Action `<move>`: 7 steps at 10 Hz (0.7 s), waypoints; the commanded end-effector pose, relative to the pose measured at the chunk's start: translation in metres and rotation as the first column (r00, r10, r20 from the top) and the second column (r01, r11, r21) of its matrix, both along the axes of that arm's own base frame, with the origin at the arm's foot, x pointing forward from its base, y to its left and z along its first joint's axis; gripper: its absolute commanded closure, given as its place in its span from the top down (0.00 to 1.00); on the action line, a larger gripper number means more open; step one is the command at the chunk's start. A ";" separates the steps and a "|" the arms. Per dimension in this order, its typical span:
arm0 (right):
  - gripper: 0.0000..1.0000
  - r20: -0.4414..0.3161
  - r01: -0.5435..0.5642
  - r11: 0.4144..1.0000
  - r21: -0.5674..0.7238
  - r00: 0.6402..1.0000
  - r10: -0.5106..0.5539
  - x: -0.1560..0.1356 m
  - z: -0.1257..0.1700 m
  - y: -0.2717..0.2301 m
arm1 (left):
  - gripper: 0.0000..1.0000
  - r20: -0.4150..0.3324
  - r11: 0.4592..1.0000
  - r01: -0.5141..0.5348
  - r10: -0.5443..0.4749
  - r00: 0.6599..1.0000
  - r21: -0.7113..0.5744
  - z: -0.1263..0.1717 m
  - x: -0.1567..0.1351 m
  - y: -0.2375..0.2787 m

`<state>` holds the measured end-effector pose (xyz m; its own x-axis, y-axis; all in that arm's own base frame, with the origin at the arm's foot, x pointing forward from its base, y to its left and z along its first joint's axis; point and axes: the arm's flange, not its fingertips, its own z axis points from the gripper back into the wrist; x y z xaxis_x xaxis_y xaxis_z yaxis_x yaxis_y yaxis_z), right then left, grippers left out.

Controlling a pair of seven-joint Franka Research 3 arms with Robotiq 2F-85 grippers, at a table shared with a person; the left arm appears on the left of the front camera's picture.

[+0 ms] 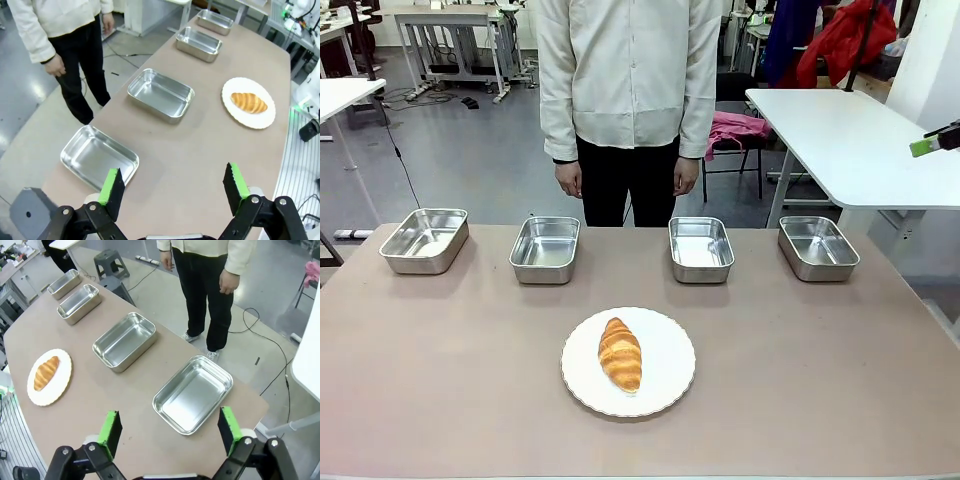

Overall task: Place the bread in the container.
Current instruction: Place the Butter Roll into the Airtight Container indicated by the human.

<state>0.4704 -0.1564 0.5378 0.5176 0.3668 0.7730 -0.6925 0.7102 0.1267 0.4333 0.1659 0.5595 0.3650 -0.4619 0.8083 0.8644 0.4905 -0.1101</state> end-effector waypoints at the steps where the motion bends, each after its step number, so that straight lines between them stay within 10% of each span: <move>1: 1.00 0.023 -0.025 1.000 0.012 0.999 0.024 0.010 0.000 -0.003 | 1.00 0.000 0.997 -0.045 0.045 0.999 -0.058 0.000 0.003 -0.002; 7: 1.00 0.000 0.000 1.000 0.000 1.000 0.000 0.000 0.000 0.000 | 1.00 -0.004 1.000 -0.010 0.009 1.000 -0.018 -0.001 0.002 -0.001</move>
